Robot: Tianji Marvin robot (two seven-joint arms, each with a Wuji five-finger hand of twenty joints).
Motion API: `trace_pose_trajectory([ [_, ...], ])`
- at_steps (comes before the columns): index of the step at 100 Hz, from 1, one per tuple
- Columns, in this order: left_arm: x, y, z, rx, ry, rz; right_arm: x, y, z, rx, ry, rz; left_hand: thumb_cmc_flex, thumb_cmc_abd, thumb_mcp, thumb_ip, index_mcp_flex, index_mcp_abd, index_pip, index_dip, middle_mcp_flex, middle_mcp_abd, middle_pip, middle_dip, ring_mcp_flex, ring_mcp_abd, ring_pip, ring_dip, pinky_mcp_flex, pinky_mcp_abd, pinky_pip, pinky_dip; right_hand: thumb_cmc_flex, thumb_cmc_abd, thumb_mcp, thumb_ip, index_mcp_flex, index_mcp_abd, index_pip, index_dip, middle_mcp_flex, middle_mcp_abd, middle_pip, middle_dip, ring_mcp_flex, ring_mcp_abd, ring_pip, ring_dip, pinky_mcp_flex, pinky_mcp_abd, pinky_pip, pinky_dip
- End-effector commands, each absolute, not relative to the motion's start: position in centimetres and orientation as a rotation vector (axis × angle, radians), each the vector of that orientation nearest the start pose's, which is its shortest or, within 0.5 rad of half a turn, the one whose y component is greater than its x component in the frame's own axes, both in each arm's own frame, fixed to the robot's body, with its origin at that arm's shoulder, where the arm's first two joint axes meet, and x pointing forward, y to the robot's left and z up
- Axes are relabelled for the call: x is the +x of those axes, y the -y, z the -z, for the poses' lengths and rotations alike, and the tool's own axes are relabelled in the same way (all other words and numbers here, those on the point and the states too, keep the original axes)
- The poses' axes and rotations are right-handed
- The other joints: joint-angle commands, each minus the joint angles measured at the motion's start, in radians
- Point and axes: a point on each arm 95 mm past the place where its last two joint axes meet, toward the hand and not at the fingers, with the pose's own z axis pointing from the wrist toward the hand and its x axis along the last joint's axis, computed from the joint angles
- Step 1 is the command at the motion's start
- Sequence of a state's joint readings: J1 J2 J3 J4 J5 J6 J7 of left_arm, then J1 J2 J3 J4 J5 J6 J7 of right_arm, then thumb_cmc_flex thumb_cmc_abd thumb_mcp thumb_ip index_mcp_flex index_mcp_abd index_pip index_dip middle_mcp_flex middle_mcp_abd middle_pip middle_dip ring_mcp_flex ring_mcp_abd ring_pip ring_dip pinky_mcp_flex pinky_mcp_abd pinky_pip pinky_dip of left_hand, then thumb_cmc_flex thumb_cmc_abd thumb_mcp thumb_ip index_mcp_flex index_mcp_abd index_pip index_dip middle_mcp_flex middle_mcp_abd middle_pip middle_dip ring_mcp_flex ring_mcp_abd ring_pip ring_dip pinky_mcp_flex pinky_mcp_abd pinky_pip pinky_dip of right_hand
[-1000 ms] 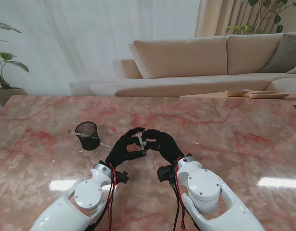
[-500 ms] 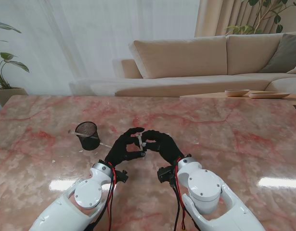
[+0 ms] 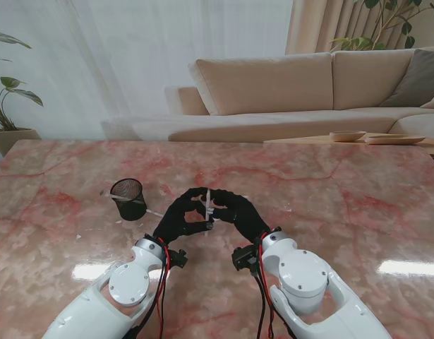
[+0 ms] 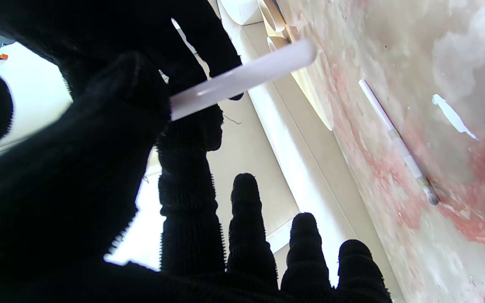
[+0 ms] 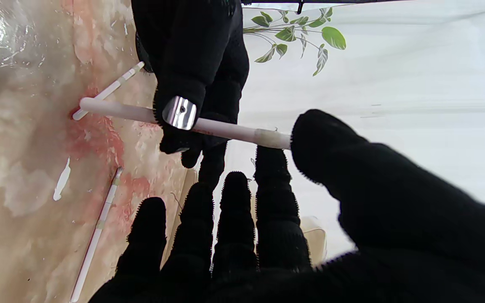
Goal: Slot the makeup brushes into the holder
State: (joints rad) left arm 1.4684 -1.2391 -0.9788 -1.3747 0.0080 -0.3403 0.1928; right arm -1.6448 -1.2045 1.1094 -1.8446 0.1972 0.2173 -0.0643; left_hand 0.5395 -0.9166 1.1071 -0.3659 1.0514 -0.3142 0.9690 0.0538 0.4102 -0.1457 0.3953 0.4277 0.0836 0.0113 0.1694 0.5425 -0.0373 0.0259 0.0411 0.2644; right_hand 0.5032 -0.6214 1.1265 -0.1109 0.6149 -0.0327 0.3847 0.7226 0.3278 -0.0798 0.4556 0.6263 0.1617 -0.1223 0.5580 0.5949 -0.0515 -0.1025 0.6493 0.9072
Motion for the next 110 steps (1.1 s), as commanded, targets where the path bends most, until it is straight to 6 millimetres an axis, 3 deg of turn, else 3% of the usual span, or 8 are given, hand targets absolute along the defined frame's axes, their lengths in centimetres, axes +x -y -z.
trace_pose_trajectory([
  [1,39.2,9.1,36.6,-2.010,-0.787,2.379,35.3,-9.7,29.7,-2.167,0.609,1.847,-0.010,0.020,0.055,-0.008,0.049,-0.053,0.103,0.036,0.017,-0.046,0.017,0.010,-0.005,-0.057,0.032,0.013,0.007,-0.057,0.002,0.010,-0.047,-0.015,0.010,0.025,-0.035,-0.004,-0.028,-0.015,-0.028,-0.013,-0.015,-0.015,-0.034,-0.016,-0.011,0.015,-0.013,-0.028,-0.020,0.024],
  [6,39.2,9.0,36.6,-2.012,-0.782,2.379,35.3,-9.6,29.7,-2.161,0.611,1.850,-0.010,0.019,0.055,-0.009,0.048,-0.050,0.103,0.036,0.016,-0.045,0.016,0.009,-0.005,-0.056,0.032,0.013,0.007,-0.057,0.002,0.010,-0.059,-0.020,0.005,0.023,-0.062,0.005,-0.057,-0.038,-0.042,-0.012,-0.025,-0.023,-0.033,-0.014,-0.023,0.009,-0.015,-0.027,-0.025,0.025],
  [18,39.2,8.9,36.5,-2.014,-0.771,2.378,35.2,-9.4,29.7,-2.138,0.615,1.862,-0.010,0.023,0.056,-0.009,0.047,-0.051,0.102,0.036,0.013,-0.045,0.013,0.007,-0.007,-0.056,0.030,0.012,0.007,-0.059,0.003,0.011,-0.067,0.019,-0.120,0.016,-0.153,0.050,-0.121,-0.092,-0.093,-0.011,-0.060,-0.054,-0.032,-0.010,-0.080,-0.013,-0.031,-0.034,-0.044,0.029],
  [35,39.3,8.4,36.1,-2.005,-0.752,2.374,35.2,-8.8,29.7,-2.131,0.604,1.883,-0.009,0.029,0.055,-0.007,0.044,-0.047,0.101,0.037,0.009,-0.043,0.009,0.003,-0.008,-0.057,0.026,0.010,0.006,-0.061,0.001,0.010,-0.080,0.049,-0.251,0.018,-0.190,0.062,-0.132,-0.111,-0.120,-0.009,-0.071,-0.066,-0.034,-0.009,-0.122,-0.017,-0.041,-0.037,-0.062,0.036],
  [59,39.4,6.6,34.5,-1.951,-0.709,2.367,35.3,-8.0,29.9,-2.166,0.572,1.904,-0.006,0.041,0.051,-0.003,0.040,-0.035,0.098,0.039,-0.002,-0.040,0.004,-0.003,-0.018,-0.060,0.010,0.006,0.008,-0.076,-0.008,0.001,-0.092,0.060,-0.288,0.018,-0.203,0.061,-0.134,-0.115,-0.134,-0.008,-0.081,-0.070,-0.037,-0.009,-0.143,-0.021,-0.046,-0.039,-0.078,0.037],
  [110,40.4,-0.2,30.5,-1.762,-0.574,2.264,35.9,-8.4,31.3,-2.210,0.604,1.826,-0.007,0.047,0.047,-0.001,0.040,-0.028,0.094,0.043,-0.002,-0.039,0.004,-0.013,-0.020,-0.065,-0.021,0.006,0.019,-0.097,-0.030,-0.037,-0.096,0.068,-0.274,0.026,-0.204,0.052,-0.131,-0.116,-0.149,-0.008,-0.084,-0.073,-0.037,-0.010,-0.166,-0.019,-0.046,-0.041,-0.097,0.044],
])
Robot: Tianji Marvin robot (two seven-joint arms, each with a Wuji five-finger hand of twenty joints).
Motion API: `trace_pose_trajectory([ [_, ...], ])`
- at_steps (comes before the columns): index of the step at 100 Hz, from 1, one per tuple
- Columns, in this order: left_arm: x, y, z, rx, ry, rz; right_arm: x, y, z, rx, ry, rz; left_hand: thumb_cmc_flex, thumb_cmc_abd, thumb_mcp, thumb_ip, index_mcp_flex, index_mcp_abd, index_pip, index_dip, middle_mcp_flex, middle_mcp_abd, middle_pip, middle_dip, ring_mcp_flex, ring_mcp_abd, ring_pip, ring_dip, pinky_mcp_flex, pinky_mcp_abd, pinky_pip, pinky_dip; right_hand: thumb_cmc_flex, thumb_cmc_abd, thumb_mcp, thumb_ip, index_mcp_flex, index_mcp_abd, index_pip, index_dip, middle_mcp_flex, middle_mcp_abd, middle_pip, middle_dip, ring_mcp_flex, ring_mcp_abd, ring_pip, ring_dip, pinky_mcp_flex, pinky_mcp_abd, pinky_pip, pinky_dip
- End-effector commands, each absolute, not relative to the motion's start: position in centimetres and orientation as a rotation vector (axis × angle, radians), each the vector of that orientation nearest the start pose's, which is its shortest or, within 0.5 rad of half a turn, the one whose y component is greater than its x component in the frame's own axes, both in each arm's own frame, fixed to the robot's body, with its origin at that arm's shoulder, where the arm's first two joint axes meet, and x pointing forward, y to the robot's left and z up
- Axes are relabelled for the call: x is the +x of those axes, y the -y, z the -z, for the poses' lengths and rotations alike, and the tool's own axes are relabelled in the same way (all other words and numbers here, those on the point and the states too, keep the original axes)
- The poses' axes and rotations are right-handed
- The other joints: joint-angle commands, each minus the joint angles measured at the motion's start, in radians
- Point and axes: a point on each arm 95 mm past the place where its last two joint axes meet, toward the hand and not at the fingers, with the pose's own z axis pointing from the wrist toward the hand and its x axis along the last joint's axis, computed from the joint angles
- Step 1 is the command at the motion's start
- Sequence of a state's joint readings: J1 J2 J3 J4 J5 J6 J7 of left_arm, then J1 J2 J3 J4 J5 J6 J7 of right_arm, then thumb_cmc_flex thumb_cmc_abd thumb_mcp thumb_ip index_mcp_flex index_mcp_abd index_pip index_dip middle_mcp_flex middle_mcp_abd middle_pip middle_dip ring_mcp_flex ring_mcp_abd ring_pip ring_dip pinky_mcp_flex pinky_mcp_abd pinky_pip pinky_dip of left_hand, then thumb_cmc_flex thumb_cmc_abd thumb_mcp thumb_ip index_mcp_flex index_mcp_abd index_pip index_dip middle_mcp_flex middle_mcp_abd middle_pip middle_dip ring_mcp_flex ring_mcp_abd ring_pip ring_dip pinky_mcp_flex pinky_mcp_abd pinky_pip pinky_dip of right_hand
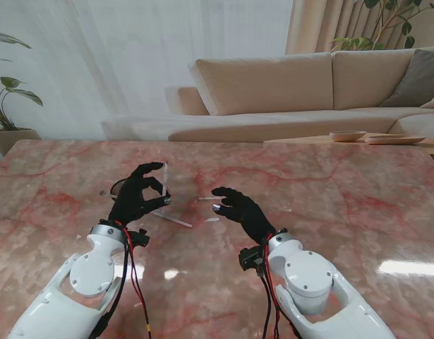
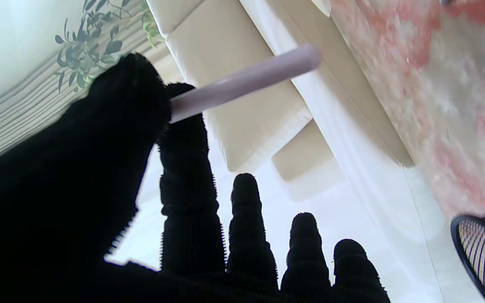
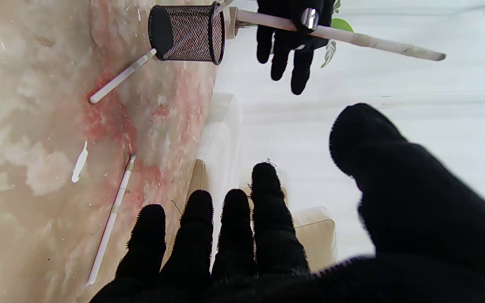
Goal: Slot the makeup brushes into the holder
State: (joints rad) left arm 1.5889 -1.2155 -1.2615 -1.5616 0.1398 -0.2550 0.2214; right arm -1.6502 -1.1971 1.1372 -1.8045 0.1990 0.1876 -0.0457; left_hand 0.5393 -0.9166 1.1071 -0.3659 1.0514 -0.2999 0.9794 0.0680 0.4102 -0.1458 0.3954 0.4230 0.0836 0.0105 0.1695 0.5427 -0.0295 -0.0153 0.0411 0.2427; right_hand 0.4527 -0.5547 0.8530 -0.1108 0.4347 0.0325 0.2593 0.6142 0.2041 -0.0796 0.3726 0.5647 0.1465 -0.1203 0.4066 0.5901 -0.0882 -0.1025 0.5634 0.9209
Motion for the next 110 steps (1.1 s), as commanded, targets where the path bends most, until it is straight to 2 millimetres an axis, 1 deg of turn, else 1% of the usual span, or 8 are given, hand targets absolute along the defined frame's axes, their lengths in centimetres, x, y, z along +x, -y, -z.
trace_pose_trajectory([
  [1,40.4,-0.4,30.5,-1.759,-0.570,2.262,35.9,-8.4,31.3,-2.210,0.605,1.825,-0.007,0.046,0.047,-0.001,0.040,-0.042,0.084,0.029,-0.002,-0.039,0.003,-0.008,-0.020,-0.064,-0.021,0.006,0.011,-0.056,-0.030,-0.015,-0.045,0.001,0.000,0.026,-0.024,-0.013,-0.006,-0.008,-0.026,-0.008,-0.001,-0.011,-0.022,-0.012,-0.015,-0.014,-0.009,-0.041,-0.012,0.031],
  [21,41.3,-2.6,29.2,-1.706,-0.520,2.230,36.1,-8.5,31.6,-2.220,0.613,1.801,-0.007,0.046,0.047,-0.001,0.039,-0.041,0.083,0.031,-0.002,-0.038,0.003,-0.010,-0.020,-0.066,-0.024,0.006,0.013,-0.070,-0.031,-0.022,-0.049,0.003,0.014,0.027,-0.024,-0.013,-0.004,-0.008,-0.029,-0.008,0.000,-0.011,-0.022,-0.013,-0.018,-0.011,-0.008,-0.041,-0.015,0.035],
  [42,41.4,-4.2,27.7,-1.650,-0.464,2.230,36.3,-8.6,32.0,-2.238,0.609,1.770,-0.010,0.054,0.045,0.000,0.036,-0.038,0.080,0.032,0.000,-0.038,0.004,-0.011,-0.018,-0.069,-0.023,0.007,0.015,-0.076,-0.033,-0.029,-0.055,0.004,0.030,0.026,-0.024,-0.014,-0.004,-0.008,-0.032,-0.008,0.000,-0.011,-0.022,-0.013,-0.020,-0.008,-0.007,-0.043,-0.019,0.037],
  [54,41.3,-5.2,27.0,-1.620,-0.446,2.214,36.4,-8.6,32.2,-2.244,0.609,1.759,-0.010,0.057,0.044,0.000,0.033,-0.037,0.079,0.034,-0.002,-0.036,0.002,-0.012,-0.019,-0.068,-0.024,0.006,0.015,-0.073,-0.033,-0.033,-0.056,0.004,0.037,0.026,-0.024,-0.012,-0.004,-0.008,-0.032,-0.009,0.001,-0.011,-0.022,-0.014,-0.021,-0.007,-0.007,-0.044,-0.021,0.038],
  [62,41.2,-5.9,26.7,-1.610,-0.419,2.199,36.4,-8.7,32.2,-2.244,0.611,1.753,-0.012,0.058,0.044,0.000,0.032,-0.041,0.077,0.035,-0.002,-0.037,0.001,-0.013,-0.021,-0.067,-0.026,0.005,0.015,-0.061,-0.031,-0.032,-0.058,0.005,0.041,0.025,-0.023,-0.014,-0.003,-0.008,-0.034,-0.008,0.002,-0.011,-0.022,-0.014,-0.022,-0.006,-0.007,-0.044,-0.022,0.039],
  [91,41.6,-8.6,26.8,-1.627,-0.330,2.126,36.5,-9.0,32.5,-2.251,0.621,1.726,-0.022,0.054,0.046,-0.003,0.031,-0.068,0.077,0.039,-0.004,-0.045,-0.007,-0.018,-0.024,-0.068,-0.036,0.002,0.010,-0.057,-0.043,-0.049,-0.061,0.004,0.062,0.026,-0.021,-0.013,-0.001,-0.008,-0.034,-0.009,0.004,-0.010,-0.021,-0.016,-0.020,-0.001,-0.005,-0.045,-0.020,0.044],
  [110,42.4,-9.4,27.7,-1.666,-0.275,2.096,36.7,-9.2,32.6,-2.259,0.632,1.711,-0.027,0.046,0.050,-0.007,0.032,-0.085,0.078,0.038,-0.007,-0.049,-0.011,-0.021,-0.025,-0.070,-0.040,0.003,0.011,-0.053,-0.048,-0.064,-0.065,0.004,0.077,0.025,-0.018,-0.015,0.001,-0.008,-0.033,-0.009,0.007,-0.010,-0.020,-0.016,-0.014,0.003,-0.001,-0.045,-0.017,0.047],
])
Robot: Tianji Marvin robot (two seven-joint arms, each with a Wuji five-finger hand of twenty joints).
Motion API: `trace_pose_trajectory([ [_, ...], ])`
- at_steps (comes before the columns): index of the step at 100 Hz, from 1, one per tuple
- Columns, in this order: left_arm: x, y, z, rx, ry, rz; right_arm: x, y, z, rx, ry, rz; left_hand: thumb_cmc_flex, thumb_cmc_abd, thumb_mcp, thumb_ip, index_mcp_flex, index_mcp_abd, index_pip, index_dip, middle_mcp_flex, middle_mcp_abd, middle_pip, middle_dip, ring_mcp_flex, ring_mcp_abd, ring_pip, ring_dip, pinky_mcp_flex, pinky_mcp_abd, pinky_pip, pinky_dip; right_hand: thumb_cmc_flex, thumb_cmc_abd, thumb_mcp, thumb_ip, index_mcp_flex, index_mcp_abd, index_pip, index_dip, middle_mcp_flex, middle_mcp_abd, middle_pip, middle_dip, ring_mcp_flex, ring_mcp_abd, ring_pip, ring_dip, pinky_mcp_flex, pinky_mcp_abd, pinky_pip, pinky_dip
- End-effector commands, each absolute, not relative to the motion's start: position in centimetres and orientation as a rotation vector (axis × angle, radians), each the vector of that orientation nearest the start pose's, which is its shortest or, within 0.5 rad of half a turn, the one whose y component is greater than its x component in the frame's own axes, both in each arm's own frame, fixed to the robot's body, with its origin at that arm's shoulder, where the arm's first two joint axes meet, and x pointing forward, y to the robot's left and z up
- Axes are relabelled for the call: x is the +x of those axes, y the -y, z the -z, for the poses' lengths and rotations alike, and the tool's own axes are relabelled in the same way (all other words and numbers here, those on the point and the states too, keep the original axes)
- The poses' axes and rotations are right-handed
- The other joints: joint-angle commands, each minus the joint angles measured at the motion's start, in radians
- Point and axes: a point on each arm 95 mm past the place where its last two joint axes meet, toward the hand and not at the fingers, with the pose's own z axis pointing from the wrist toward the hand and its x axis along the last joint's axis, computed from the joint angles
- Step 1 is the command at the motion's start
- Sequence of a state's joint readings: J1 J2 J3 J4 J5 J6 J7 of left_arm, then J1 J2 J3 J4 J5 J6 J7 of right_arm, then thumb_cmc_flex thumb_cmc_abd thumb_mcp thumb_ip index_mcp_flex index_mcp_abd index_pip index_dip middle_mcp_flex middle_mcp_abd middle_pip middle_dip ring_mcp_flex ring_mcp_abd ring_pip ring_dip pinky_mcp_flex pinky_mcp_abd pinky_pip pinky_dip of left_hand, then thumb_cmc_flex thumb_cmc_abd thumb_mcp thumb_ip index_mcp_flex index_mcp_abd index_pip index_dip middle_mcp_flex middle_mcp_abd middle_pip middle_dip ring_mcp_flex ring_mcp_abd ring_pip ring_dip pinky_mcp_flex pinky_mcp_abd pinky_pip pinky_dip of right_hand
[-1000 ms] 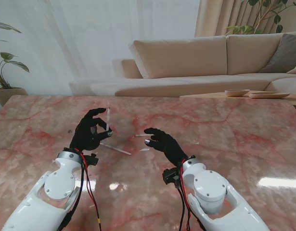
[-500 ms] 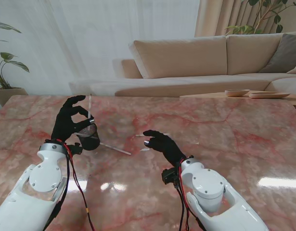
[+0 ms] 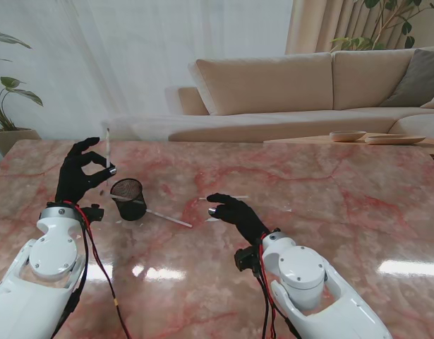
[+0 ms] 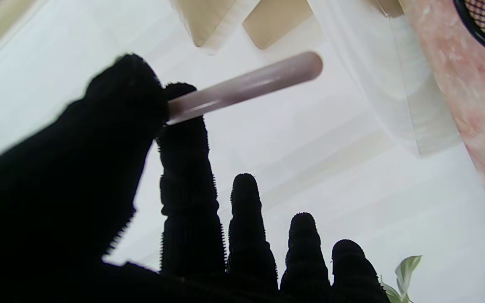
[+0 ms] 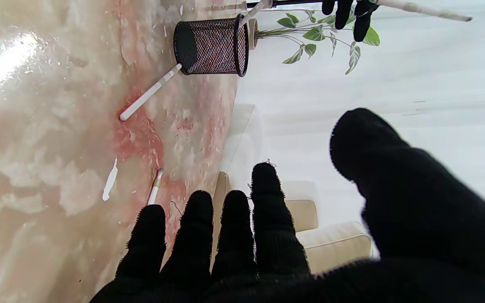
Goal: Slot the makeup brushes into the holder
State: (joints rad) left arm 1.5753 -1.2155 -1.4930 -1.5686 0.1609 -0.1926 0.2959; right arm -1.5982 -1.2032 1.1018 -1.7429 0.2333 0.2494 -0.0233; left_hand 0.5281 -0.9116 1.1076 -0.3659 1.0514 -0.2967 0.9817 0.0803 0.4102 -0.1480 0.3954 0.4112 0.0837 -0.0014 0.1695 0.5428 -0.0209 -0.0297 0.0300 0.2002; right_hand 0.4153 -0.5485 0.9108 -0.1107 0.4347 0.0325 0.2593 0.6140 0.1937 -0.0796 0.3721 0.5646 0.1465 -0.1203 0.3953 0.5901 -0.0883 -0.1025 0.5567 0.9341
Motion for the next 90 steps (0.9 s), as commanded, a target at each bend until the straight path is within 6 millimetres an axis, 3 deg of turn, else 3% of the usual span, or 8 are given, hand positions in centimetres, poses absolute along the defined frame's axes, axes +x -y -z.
trace_pose_trajectory([
  [1,42.5,-9.4,27.8,-1.670,-0.271,2.096,36.7,-9.2,32.6,-2.259,0.633,1.710,-0.016,0.041,0.050,-0.007,0.032,-0.089,0.076,0.025,-0.008,-0.047,-0.012,-0.009,-0.025,-0.058,-0.040,0.003,0.003,-0.038,-0.037,-0.022,-0.028,-0.002,0.020,0.025,-0.018,-0.016,0.001,-0.008,-0.022,-0.009,0.007,-0.010,-0.020,-0.016,-0.003,0.003,-0.001,-0.045,-0.010,0.034],
  [51,45.6,-8.6,30.8,-1.814,-0.199,2.055,37.0,-9.1,33.2,-2.305,0.645,1.663,-0.020,0.026,0.057,-0.014,0.036,-0.111,0.083,0.021,-0.011,-0.054,-0.011,-0.012,-0.026,-0.060,-0.045,0.007,0.003,-0.032,-0.036,-0.048,-0.032,-0.005,0.046,0.023,-0.014,-0.019,0.005,-0.007,-0.023,-0.008,0.012,-0.010,-0.019,-0.017,0.007,0.005,0.003,-0.044,-0.005,0.035],
  [90,46.7,-7.7,34.1,-1.900,-0.190,2.007,37.1,-8.7,33.7,-2.347,0.651,1.621,-0.023,0.029,0.060,-0.015,0.023,-0.141,0.088,0.028,-0.028,-0.053,-0.014,-0.015,-0.030,-0.064,-0.053,0.006,0.003,-0.032,-0.039,-0.062,-0.035,-0.005,0.055,0.022,-0.013,-0.021,0.007,-0.007,-0.022,-0.010,0.016,-0.009,-0.018,-0.018,0.013,0.007,0.006,-0.044,-0.002,0.035],
])
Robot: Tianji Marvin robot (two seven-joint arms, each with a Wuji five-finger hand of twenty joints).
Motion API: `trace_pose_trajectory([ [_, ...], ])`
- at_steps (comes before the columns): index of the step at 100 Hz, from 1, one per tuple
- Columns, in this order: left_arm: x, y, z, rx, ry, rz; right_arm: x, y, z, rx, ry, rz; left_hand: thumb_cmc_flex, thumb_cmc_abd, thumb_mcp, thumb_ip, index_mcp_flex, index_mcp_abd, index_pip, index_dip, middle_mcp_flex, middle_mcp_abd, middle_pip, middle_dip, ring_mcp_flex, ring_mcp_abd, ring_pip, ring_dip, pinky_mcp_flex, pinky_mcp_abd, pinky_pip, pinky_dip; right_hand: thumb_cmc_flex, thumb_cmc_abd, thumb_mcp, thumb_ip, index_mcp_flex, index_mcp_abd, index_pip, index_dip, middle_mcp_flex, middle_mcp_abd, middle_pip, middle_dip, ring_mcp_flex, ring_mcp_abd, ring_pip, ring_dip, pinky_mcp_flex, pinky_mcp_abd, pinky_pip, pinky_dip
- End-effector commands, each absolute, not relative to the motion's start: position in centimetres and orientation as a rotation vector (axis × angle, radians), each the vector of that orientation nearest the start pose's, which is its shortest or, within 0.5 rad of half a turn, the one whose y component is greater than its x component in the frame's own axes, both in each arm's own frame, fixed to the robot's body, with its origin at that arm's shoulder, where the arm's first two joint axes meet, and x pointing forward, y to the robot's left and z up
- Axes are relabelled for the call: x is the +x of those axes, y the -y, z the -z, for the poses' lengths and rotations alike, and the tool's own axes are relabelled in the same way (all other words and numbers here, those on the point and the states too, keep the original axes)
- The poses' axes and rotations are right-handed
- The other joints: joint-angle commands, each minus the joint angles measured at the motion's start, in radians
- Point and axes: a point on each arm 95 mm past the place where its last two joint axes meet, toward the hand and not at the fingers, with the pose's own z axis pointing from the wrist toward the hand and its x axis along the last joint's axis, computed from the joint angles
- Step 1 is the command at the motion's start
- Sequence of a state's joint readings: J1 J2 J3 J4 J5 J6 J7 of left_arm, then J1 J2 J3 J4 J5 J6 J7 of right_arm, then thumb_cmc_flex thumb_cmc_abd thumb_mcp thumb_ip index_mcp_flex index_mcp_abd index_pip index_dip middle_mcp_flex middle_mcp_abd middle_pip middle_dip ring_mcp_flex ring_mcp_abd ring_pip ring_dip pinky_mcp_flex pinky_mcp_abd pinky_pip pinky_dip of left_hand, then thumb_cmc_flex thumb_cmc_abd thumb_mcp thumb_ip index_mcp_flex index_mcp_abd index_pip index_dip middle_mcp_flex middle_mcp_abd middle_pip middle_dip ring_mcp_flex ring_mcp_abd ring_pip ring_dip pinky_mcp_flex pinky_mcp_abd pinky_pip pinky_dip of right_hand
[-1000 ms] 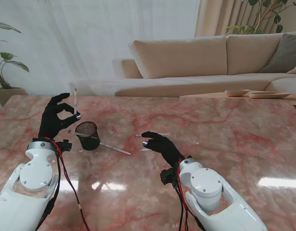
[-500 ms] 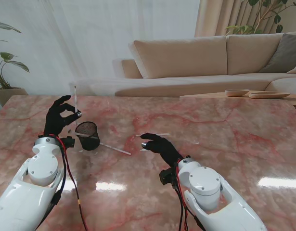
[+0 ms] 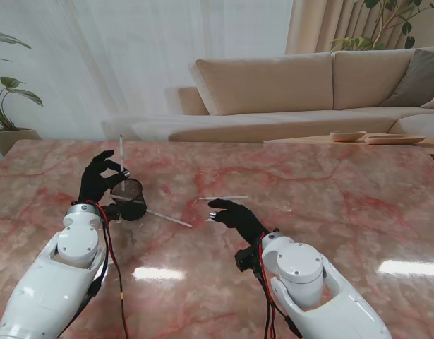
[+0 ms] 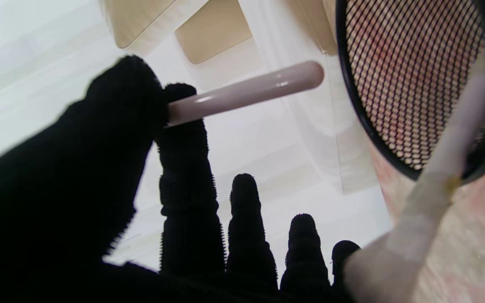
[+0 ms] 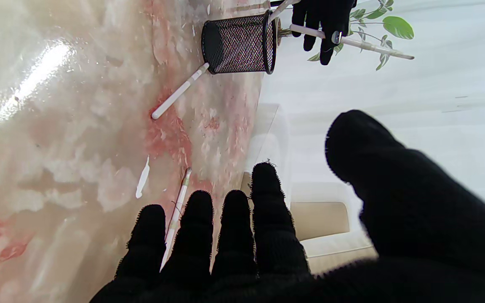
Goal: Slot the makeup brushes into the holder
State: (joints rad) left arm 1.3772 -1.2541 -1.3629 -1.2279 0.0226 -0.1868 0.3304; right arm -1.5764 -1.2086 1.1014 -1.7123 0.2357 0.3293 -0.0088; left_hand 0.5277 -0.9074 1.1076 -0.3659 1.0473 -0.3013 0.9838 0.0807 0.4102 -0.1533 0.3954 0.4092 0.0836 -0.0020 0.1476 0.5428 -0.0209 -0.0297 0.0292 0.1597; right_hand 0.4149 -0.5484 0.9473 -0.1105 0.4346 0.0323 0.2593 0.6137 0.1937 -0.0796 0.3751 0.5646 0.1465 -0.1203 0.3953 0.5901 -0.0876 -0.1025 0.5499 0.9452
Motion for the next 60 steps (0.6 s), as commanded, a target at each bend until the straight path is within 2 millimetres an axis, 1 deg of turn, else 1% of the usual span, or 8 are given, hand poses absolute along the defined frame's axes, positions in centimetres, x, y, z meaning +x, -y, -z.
trace_pose_trajectory([
  [1,46.7,-7.7,34.1,-1.901,-0.191,2.006,37.1,-8.7,33.7,-2.348,0.651,1.621,-0.023,0.026,0.060,-0.015,0.027,-0.137,0.086,0.028,-0.028,-0.048,-0.014,-0.013,-0.030,-0.063,-0.032,0.006,0.003,-0.032,-0.038,-0.022,-0.035,-0.005,0.019,0.022,-0.013,-0.021,0.007,-0.007,-0.022,-0.010,0.013,-0.009,-0.018,-0.017,0.014,0.007,0.005,-0.044,0.005,0.024],
  [42,46.8,-7.8,35.7,-1.929,-0.207,1.959,37.0,-8.6,33.7,-2.346,0.652,1.610,-0.011,0.025,0.056,-0.011,0.019,-0.159,0.084,0.029,-0.045,-0.048,-0.017,-0.015,-0.031,-0.065,-0.042,0.008,0.003,-0.030,-0.039,-0.039,-0.039,-0.003,0.021,0.022,-0.013,-0.026,0.007,-0.007,-0.018,-0.010,0.015,-0.009,-0.018,-0.017,0.023,0.009,0.007,-0.043,0.008,0.023],
  [60,46.7,-8.0,36.0,-1.931,-0.207,1.943,37.0,-8.6,33.7,-2.345,0.651,1.612,-0.006,0.028,0.054,-0.009,0.016,-0.160,0.077,0.025,-0.051,-0.043,-0.018,-0.016,-0.031,-0.062,-0.041,0.009,0.003,-0.026,-0.037,-0.042,-0.039,-0.003,0.020,0.022,-0.011,-0.028,0.008,-0.008,-0.015,-0.009,0.015,-0.009,-0.018,-0.018,0.026,0.010,0.008,-0.043,0.009,0.023],
])
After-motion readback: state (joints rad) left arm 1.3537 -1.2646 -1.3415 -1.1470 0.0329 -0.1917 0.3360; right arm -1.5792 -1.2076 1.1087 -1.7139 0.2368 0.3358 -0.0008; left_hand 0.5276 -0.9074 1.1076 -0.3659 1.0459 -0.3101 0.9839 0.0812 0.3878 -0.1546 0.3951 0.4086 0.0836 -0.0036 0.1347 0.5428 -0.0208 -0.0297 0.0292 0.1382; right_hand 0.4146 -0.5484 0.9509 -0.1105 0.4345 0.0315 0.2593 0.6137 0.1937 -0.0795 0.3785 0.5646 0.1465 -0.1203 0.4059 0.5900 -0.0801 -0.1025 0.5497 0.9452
